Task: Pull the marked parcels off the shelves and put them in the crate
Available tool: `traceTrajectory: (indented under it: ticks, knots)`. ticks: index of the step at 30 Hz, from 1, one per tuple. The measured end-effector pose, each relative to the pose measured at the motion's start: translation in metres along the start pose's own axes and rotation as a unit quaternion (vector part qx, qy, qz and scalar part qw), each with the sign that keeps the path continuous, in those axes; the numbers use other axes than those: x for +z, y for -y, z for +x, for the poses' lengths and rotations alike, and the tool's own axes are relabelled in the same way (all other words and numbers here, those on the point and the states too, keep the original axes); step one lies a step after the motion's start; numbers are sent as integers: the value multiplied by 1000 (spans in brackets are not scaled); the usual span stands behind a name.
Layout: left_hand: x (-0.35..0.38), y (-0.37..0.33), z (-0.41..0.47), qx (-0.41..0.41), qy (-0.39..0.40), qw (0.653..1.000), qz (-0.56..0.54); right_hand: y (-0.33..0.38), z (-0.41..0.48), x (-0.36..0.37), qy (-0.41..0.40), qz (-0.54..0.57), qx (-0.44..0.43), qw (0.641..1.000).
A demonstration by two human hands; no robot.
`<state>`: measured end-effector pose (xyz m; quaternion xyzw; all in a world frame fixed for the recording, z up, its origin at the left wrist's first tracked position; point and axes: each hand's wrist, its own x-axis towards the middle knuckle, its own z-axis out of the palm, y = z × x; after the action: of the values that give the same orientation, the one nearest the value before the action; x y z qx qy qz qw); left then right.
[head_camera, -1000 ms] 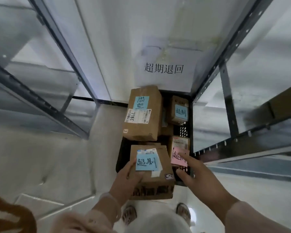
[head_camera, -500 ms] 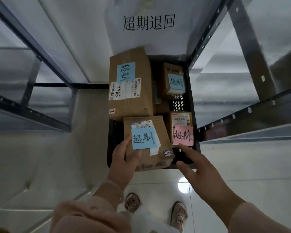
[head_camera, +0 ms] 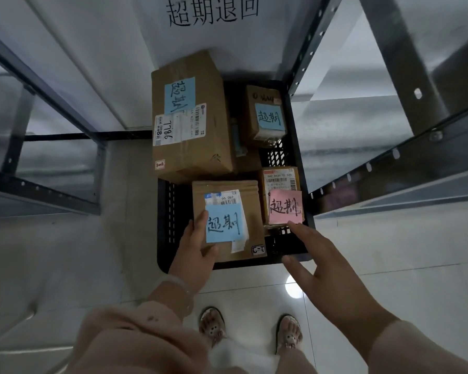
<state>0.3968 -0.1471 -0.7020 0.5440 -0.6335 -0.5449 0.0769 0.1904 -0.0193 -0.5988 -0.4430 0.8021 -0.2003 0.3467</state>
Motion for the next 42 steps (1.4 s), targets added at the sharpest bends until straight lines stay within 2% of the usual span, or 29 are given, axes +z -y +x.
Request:
traceTrajectory:
  ticks: [3, 5, 7, 9, 12, 16, 20, 23, 32, 42]
  knots:
    - [-3, -15, -3, -14, 1, 991, 135, 2, -2, -10, -7, -56, -19, 998]
    - [-7, -32, -11, 4, -20, 968, 249, 5, -8, -18, -19, -82, -20, 996]
    - [-10, -52, -23, 48, -17, 943, 328, 8, -20, -28, -34, -103, -23, 994]
    - [-9, -78, -36, 98, 11, 929, 358, 9, -38, -41, -55, -118, -19, 991]
    - [4, -129, -61, 230, 11, 890, 394, 4, -69, -70, -101, -143, -11, 984]
    - [34, -211, -106, 392, 7, 828, 400, -2, -115, -127, -178, -168, 21, 969]
    - [74, -284, -153, 476, 40, 778, 408, -17, -171, -189, -231, -186, 50, 954]
    - [107, -339, -183, 542, 34, 731, 413, -37, -218, -238, -267, -205, 61, 939]
    - [274, -484, -289, 629, 27, 697, 343, -135, -359, -382, -405, -199, 101, 887]
    - [449, -577, -372, 692, 54, 651, 306, -250, -471, -489, -468, -229, 178, 835]
